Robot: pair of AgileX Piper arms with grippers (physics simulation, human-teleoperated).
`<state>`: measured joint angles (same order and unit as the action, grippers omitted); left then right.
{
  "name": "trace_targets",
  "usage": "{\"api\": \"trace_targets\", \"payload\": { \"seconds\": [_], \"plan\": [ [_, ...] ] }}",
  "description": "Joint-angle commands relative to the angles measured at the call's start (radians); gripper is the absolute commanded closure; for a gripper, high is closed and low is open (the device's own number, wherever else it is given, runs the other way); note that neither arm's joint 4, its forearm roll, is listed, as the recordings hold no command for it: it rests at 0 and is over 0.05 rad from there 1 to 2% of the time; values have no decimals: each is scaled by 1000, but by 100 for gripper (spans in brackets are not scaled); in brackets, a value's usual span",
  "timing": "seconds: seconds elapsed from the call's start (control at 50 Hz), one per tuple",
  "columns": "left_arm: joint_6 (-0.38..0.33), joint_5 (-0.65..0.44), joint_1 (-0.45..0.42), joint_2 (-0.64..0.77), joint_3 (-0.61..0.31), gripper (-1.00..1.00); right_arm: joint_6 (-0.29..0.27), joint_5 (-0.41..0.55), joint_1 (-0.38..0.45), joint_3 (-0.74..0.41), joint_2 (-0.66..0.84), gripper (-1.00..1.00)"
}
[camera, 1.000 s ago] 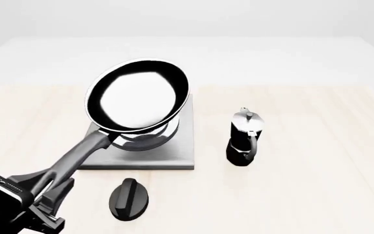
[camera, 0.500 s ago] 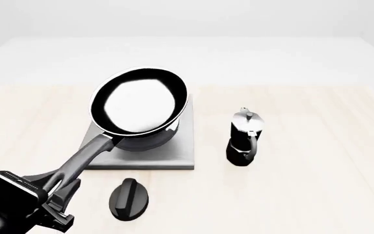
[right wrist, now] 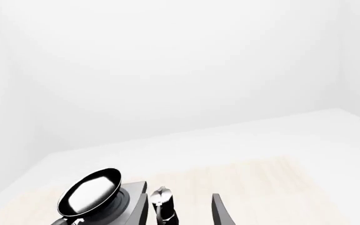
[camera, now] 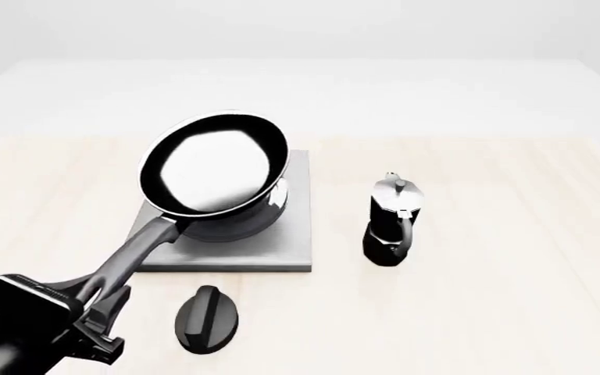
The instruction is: Put the frying pan on the stove.
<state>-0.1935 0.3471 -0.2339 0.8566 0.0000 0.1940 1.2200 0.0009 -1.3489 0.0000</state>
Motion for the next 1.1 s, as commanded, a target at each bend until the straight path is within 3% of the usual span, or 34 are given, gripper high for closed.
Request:
{"api": "trace_targets", "payload": {
  "seconds": [0.02,0.58,1.1],
  "plan": [
    [17,64,4,34,-5,100,-10,0,-14,13,0,-100],
    [9,231,12,264,-1,100,-13,0,-14,12,0,-100],
    [8,195,1,240,-1,100,-14,0,-14,11,0,-100]
  ]
}}
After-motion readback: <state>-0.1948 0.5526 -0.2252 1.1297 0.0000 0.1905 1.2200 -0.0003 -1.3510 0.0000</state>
